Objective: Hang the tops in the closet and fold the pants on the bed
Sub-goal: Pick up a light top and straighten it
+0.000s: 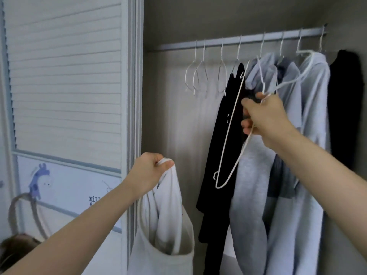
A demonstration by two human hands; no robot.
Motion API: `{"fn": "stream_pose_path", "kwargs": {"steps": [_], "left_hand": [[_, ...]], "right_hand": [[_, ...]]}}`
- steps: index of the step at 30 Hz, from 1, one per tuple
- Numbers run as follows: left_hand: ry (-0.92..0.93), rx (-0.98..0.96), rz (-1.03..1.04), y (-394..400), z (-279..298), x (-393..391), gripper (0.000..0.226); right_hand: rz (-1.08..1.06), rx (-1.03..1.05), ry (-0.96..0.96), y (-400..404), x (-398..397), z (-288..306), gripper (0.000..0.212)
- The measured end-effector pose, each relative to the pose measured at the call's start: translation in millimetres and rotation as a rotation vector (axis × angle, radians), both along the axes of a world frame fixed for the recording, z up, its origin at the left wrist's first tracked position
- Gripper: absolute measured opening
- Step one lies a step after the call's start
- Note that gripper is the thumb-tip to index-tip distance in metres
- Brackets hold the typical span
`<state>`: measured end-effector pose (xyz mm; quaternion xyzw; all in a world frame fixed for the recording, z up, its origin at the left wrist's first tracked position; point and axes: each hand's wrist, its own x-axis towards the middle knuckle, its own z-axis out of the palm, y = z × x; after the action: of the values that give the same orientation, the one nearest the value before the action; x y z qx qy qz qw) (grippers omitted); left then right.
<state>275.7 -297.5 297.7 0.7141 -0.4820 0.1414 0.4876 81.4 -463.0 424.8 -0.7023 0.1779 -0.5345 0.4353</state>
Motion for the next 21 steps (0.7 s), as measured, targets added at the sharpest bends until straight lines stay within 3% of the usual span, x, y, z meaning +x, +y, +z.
{"fn": "stream_pose_path", "kwargs": {"steps": [1, 3, 6, 11, 18, 21], "left_hand": [[-0.036, 0.042, 0.019, 5, -6, -7, 0.053], [-0.146, 0.160, 0.103, 11, -18, -18, 0.051], [-0.230, 0.336, 0.206, 21, -40, -36, 0.043], [-0.320, 0.417, 0.315, 34, -60, -59, 0.030], [-0.349, 0.512, 0.361, 39, -64, -77, 0.029], [-0.403, 0.534, 0.314, 33, -63, -91, 0.031]], "right_hand": [[0.010, 0.044, 0.014, 7, -10, -9, 0.008], [0.051, 0.093, 0.072, 16, -29, -31, 0.028], [0.095, 0.104, 0.279, 37, -64, -70, 0.042], [0.149, 0.148, 0.315, 61, -115, -117, 0.018], [0.321, 0.213, 0.526, 63, -166, -145, 0.019], [0.323, 0.214, 0.506, 67, -166, -155, 0.017]]}}
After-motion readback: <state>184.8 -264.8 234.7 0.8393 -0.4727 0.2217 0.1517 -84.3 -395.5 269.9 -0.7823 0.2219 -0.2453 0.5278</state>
